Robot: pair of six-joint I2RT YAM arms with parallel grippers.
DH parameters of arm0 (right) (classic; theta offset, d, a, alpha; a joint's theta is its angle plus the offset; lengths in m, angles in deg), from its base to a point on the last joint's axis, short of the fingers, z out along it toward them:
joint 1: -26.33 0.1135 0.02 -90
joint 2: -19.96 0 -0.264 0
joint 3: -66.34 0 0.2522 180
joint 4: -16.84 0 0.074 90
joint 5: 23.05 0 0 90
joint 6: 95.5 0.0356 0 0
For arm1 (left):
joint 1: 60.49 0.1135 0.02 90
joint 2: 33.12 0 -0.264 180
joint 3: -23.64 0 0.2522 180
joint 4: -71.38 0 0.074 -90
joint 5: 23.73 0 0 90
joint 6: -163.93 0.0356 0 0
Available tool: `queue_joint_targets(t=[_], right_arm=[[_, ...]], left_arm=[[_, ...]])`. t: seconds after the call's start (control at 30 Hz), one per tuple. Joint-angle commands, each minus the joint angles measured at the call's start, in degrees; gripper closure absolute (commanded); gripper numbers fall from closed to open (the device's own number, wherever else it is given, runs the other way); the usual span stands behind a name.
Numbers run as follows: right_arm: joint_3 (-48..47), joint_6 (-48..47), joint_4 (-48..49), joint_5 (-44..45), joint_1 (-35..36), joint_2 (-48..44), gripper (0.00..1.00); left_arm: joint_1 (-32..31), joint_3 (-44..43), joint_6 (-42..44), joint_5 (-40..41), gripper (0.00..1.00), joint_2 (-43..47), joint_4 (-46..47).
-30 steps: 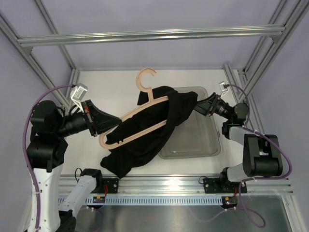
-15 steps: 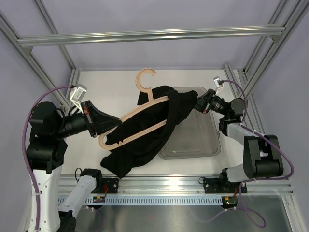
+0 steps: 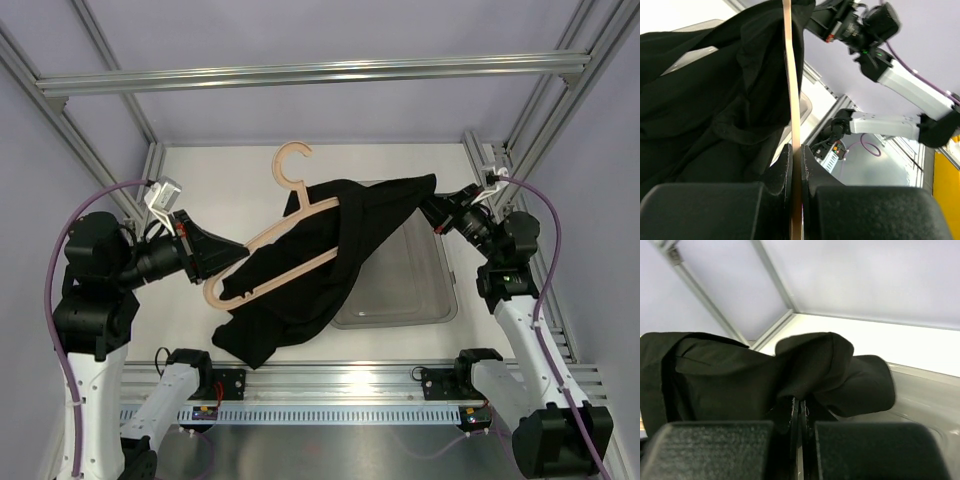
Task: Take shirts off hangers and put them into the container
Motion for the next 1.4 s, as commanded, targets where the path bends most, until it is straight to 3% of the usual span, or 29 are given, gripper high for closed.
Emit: queue_joint_targets(t=[0.0,0.23,0.73,0.83,1.03,1.37], right_arm=[[-0.2,-4.1,-7.3,9.3,0.3,-2.9,1.0],[-0.7,-3.5,-11.0,12.3,0.2,-6.5,1.0],[-20.3,-6.5,-30.9,15.1,0.3,-5.9,1.0],[-27.9,-6.3,-33.7,11.8,0.2,-4.6,1.0],[-41.5,-3.2,-36.4,1.5,0.6,0.6,1.0],[-79.1,2.7,-33.6,-14.4,4.1,19.8,1.0]], left_arm=[[0.0,-3.0,1.7,4.7,1.0,0.0,-1.0],[0.0,-5.1,5.8,12.8,1.0,-0.1,-5.8],[0.0,-6.2,8.5,35.2,1.0,3.5,-11.8],[0.0,-6.7,8.2,41.7,1.0,4.9,-13.0],[0.0,-4.6,7.8,46.2,1.0,7.0,-12.4],[0.0,1.4,5.9,42.7,1.0,8.5,-9.2]])
